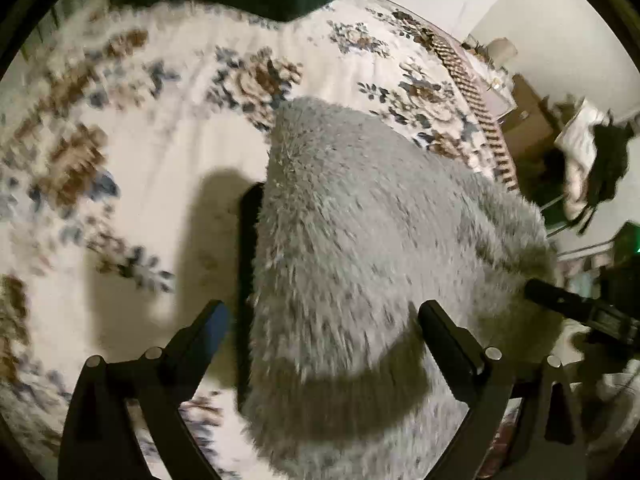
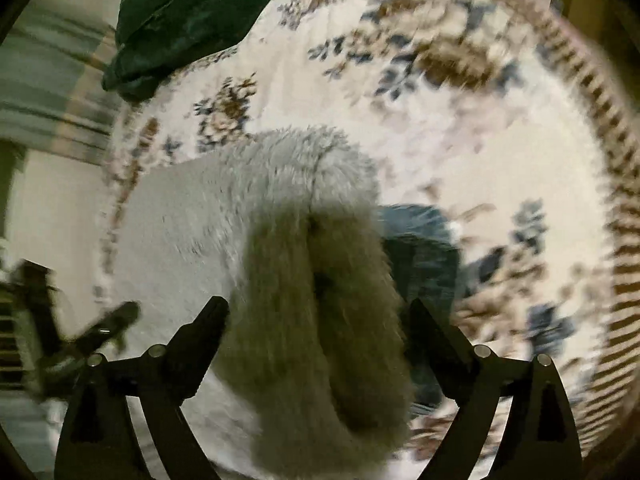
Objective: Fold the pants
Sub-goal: 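Lower the pants onto the dark clothes stack and open both grippers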
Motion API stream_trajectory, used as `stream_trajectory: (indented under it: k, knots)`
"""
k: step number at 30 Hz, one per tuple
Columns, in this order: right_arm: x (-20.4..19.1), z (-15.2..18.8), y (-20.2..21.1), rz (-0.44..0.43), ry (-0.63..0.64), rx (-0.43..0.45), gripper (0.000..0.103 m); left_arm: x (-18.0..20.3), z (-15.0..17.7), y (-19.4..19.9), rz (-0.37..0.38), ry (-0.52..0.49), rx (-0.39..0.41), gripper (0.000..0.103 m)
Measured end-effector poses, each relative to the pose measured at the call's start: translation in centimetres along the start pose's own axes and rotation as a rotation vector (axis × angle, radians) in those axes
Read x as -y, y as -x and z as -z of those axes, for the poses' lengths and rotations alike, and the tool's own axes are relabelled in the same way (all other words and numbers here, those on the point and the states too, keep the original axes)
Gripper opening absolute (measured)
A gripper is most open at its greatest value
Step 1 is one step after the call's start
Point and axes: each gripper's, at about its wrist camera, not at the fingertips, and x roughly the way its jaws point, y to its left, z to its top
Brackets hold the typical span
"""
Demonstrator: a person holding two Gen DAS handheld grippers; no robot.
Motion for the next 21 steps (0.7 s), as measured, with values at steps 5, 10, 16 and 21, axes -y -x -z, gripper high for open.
stream_trajectory:
  k: [5, 10, 16, 21]
  knots:
    - [-2.0, 3.9, 3.3, 0.196, 0.046, 0.118, 0.103, 1.6, 1.6, 1.7, -0.114, -0.07, 0.065, 0.097]
    - [-3.8, 8.6, 6.5, 0.301, 0.039, 0.22, 0.103, 3.6, 4.0, 5.0, -0.212, -0.117, 0.14, 0.097]
    - [-5.8, 14.5, 11.4, 0.363, 0.053, 0.325, 0.103, 5.7, 7.2, 10.0, -0.26, -0.138, 0.227, 0.097]
    - [-8.0, 19.4, 16.8, 0.375, 0.097, 0.418, 0.103, 7.6, 10.7, 15.5, -0.261, -0.117, 0.297, 0.097]
